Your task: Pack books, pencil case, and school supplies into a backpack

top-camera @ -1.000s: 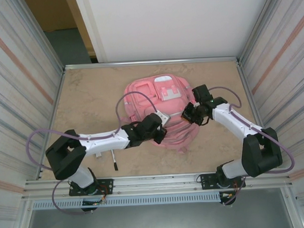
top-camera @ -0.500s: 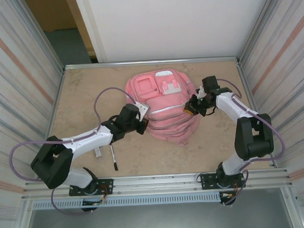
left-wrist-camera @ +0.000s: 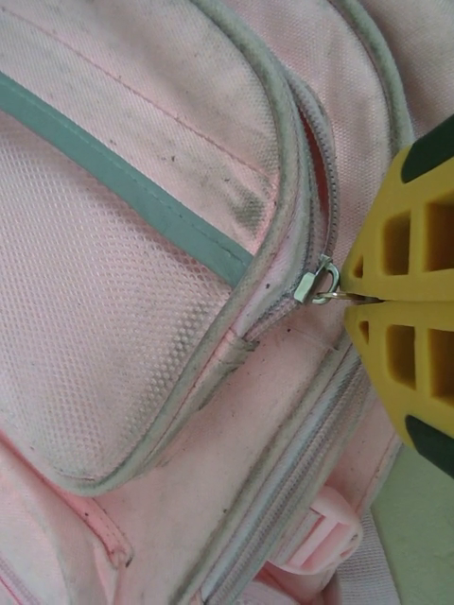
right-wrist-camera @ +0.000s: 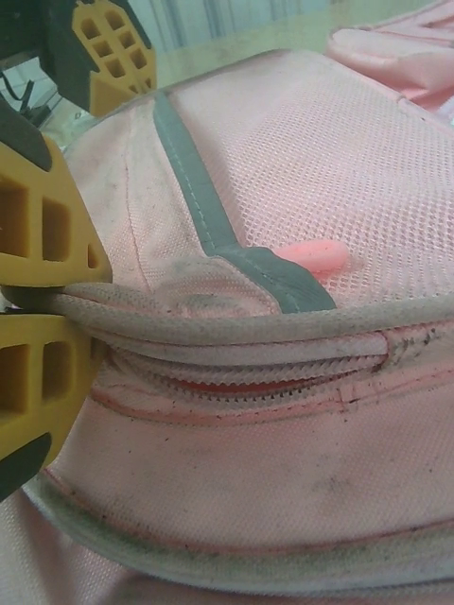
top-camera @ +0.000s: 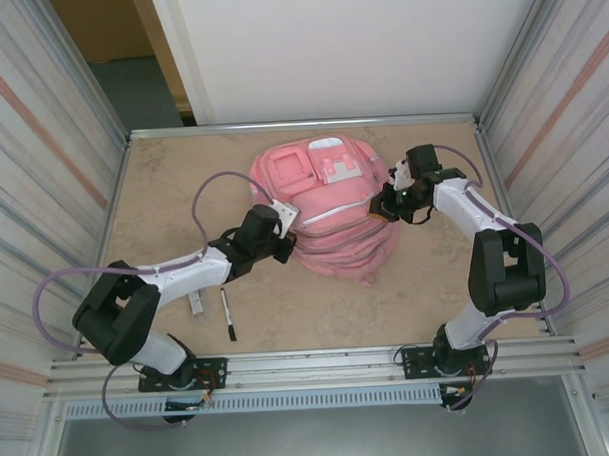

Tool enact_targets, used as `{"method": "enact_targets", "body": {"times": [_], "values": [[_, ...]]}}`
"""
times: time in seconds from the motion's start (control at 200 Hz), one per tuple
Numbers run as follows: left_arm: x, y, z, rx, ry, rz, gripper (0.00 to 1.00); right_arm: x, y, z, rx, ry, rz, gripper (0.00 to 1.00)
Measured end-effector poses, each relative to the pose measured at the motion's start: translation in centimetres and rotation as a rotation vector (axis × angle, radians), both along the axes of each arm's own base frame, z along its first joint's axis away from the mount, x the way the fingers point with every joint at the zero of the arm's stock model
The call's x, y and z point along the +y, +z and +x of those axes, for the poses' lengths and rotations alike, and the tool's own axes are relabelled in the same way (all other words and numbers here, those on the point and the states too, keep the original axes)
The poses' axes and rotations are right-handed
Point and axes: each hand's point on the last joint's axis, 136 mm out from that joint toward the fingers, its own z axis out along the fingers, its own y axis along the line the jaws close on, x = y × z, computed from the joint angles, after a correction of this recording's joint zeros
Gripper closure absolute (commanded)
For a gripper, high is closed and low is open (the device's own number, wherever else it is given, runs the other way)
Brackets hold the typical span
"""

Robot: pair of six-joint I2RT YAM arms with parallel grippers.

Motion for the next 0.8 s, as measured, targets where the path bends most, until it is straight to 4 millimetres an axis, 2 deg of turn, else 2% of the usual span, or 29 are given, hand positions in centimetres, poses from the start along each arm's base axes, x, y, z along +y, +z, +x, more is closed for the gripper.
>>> {"method": "enact_targets", "body": {"times": [0.115,0.231,0.261,0.326,0.366,0.466,0.521,0.626,0.777,0.802], "values": [[0.4,-0.8,1.1,0.01,0.032,0.013,0.95,0.3,0.0,0.1,-0.009,0.014,0.008,0.93],[1.1,-0.8,2.2,0.006,0.083,0.015,0.89,1.0,0.2,0.2,-0.024,0.04,0.009,0.95],[1.4,-0.8,2.4,0.006,0.098,0.013,0.83,1.3,0.3,0.2,-0.031,0.054,0.006,0.95],[2.4,-0.9,3.0,0.006,0.141,0.017,0.62,1.9,0.5,0.3,-0.047,0.084,-0.007,0.95],[3.5,-1.0,3.5,0.007,0.186,0.022,0.57,2.0,0.7,0.4,-0.057,0.096,-0.023,0.95],[7.6,-2.0,4.1,0.018,0.309,0.065,0.54,1.7,0.8,0.5,-0.066,0.113,-0.066,0.95],[9.1,-2.2,3.9,0.025,0.353,0.081,0.53,1.7,0.8,0.6,-0.067,0.125,-0.08,0.95],[10.1,-1.7,3.2,0.028,0.388,0.075,0.53,1.6,0.5,0.5,-0.065,0.147,-0.102,0.94],[11.5,-0.7,2.6,0.033,0.434,0.037,0.52,2.0,0.8,0.5,-0.065,0.177,-0.117,0.85],[11.7,-0.5,2.4,0.034,0.434,0.026,0.52,2.0,0.9,0.5,-0.066,0.181,-0.118,0.8]]}}
